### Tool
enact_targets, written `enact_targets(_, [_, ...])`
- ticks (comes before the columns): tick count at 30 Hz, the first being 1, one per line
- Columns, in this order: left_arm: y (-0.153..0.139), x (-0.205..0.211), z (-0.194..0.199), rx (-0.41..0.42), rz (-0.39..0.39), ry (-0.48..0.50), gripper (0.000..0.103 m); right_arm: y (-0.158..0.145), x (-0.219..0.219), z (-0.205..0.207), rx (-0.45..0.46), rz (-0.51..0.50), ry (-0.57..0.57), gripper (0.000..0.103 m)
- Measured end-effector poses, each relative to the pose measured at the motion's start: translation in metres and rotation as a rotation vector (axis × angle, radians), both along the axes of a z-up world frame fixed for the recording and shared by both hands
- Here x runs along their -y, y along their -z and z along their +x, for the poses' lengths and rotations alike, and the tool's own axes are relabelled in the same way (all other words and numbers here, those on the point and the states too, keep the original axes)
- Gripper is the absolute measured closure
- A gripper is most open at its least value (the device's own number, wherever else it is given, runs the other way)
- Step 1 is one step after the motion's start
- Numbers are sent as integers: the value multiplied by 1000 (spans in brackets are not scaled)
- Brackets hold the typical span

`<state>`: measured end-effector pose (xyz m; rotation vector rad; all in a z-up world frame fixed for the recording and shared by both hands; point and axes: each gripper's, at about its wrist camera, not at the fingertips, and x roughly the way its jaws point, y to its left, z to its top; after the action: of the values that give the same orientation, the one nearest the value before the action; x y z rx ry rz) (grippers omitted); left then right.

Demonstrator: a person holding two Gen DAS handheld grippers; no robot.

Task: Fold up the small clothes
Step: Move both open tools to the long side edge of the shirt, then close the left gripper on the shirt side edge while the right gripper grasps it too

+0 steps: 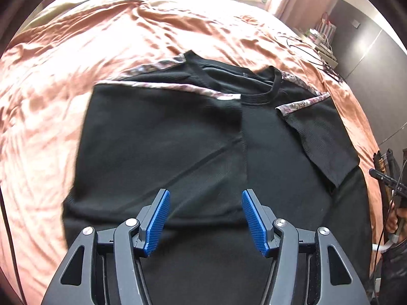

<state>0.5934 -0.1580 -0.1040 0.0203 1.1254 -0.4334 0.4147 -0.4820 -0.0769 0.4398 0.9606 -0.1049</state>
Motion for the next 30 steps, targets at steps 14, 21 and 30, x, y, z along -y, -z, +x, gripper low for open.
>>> enact_targets(14, [-38, -81, -78, 58, -20, -24, 26, -34, -31, -80, 19, -1, -33, 43])
enact_targets(21, [-30, -122, -126, 45, -20, -47, 26, -37, -42, -130, 24, -8, -33, 43])
enact_targets(30, [-6, -180, -185, -1, -19, -130, 29, -37, -52, -183, 39, -12, -47, 43])
